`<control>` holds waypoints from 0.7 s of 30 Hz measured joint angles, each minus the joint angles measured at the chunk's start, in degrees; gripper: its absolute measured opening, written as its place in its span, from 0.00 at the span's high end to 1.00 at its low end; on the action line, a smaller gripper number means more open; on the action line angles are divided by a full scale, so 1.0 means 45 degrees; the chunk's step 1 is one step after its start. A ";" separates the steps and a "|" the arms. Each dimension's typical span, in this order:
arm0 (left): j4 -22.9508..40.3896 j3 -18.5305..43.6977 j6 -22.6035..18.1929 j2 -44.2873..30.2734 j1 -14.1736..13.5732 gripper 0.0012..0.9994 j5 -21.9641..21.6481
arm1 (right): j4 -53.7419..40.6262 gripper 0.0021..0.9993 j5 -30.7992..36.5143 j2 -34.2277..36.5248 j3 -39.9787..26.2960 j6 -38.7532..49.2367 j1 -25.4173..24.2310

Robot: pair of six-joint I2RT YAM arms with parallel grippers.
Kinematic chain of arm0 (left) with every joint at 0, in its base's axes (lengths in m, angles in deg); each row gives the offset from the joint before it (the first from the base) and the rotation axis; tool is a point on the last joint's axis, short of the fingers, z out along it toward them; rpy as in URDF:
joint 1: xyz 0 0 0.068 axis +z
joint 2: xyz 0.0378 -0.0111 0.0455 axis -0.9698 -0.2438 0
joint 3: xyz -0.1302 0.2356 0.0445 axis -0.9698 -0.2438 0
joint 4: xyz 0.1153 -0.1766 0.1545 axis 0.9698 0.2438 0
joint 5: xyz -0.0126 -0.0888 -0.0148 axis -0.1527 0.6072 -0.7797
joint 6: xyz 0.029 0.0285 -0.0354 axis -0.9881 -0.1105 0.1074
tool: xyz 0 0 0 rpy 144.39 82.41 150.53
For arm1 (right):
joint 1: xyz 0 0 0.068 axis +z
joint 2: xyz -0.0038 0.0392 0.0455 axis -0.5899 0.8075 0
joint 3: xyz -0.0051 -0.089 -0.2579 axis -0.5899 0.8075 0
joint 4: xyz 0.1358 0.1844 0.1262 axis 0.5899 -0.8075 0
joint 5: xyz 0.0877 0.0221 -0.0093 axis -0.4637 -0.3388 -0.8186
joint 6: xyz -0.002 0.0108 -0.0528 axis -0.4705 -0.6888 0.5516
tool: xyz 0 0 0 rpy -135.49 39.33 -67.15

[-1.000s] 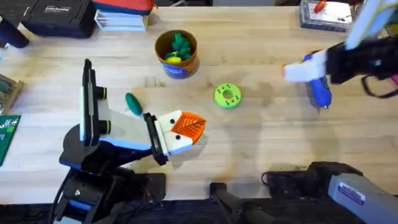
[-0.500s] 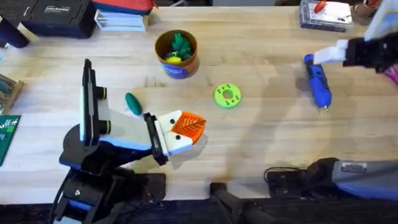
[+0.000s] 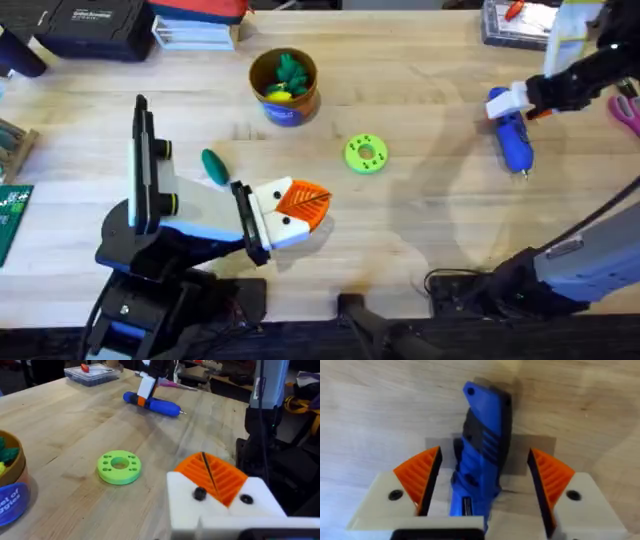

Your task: Pick up the gripper from the table and insert it into the empty holder that is missing its gripper. Then pick up a screw, insert it into the mounting hole, and use the screwdriver to tighten it. Finally, clean up the table by picking up the vegetable and placing it into the bucket.

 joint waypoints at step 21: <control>0.0000 0.0000 -0.0004 0.0001 0.0000 1.00 0.0000 | 0.0685 0.85 0.0821 0.0761 -0.0335 0.0422 0.0922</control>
